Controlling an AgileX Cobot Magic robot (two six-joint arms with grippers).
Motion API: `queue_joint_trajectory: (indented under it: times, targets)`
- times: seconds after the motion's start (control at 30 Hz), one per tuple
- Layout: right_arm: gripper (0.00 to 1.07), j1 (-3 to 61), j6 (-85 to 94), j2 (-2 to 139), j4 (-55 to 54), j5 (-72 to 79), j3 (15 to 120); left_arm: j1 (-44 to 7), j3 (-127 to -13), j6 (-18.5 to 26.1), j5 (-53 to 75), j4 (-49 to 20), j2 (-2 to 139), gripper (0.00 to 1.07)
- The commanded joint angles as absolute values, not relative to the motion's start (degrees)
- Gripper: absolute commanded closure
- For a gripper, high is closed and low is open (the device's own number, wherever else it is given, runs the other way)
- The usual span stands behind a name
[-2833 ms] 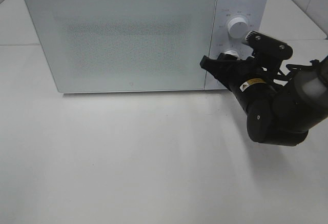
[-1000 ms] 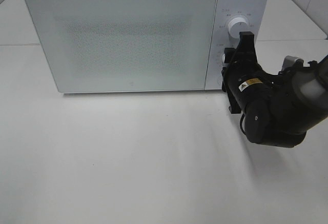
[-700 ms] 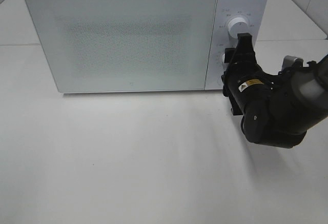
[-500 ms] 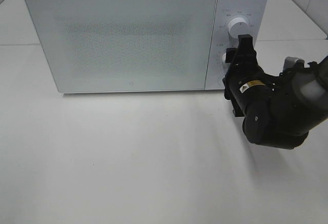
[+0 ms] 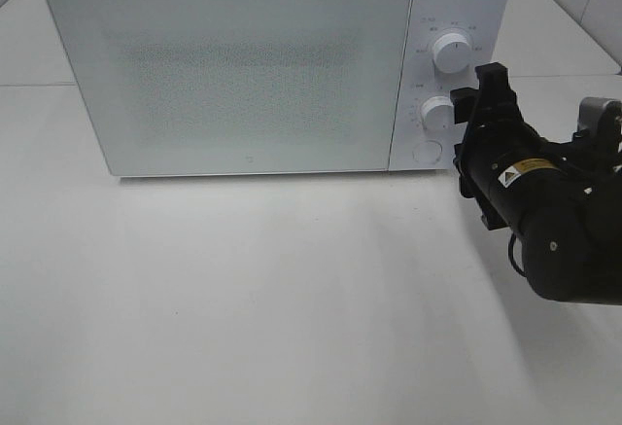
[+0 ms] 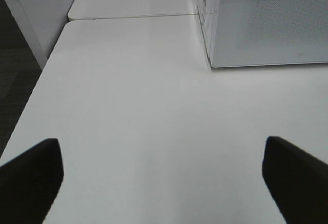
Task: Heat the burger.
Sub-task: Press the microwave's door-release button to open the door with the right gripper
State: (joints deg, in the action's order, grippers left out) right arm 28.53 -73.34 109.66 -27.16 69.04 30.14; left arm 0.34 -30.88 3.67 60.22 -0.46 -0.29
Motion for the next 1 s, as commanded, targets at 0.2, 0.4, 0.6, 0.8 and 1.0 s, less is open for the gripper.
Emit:
queue_joint_trajectory:
  times: [0.2, 0.4, 0.6, 0.8, 1.0]
  targets:
    - [0.44, 28.2, -58.5, 99.6, -19.1, 66.6, 26.9, 0.4, -30.9, 3.4, 59.4, -0.4, -1.1, 0.09]
    - [0.42, 28.2, -42.2, 93.1, -19.1, 54.0, 26.9, 0.4, -30.9, 3.4, 59.4, -0.4, -1.1, 0.09]
    - [0.30, 28.2, -15.6, 87.7, -21.1, 36.2, 26.9, 0.4, -30.9, 3.4, 59.4, -0.4, -1.1, 0.09]
    - [0.31, 28.2, -2.6, 84.3, -22.7, 26.5, 26.9, 0.4, -30.9, 3.4, 59.4, -0.4, -1.1, 0.09]
    - [0.31, 28.2, 4.9, 78.8, -22.5, 14.6, 27.0, 0.4, -30.9, 3.4, 59.4, -0.4, -1.1, 0.09]
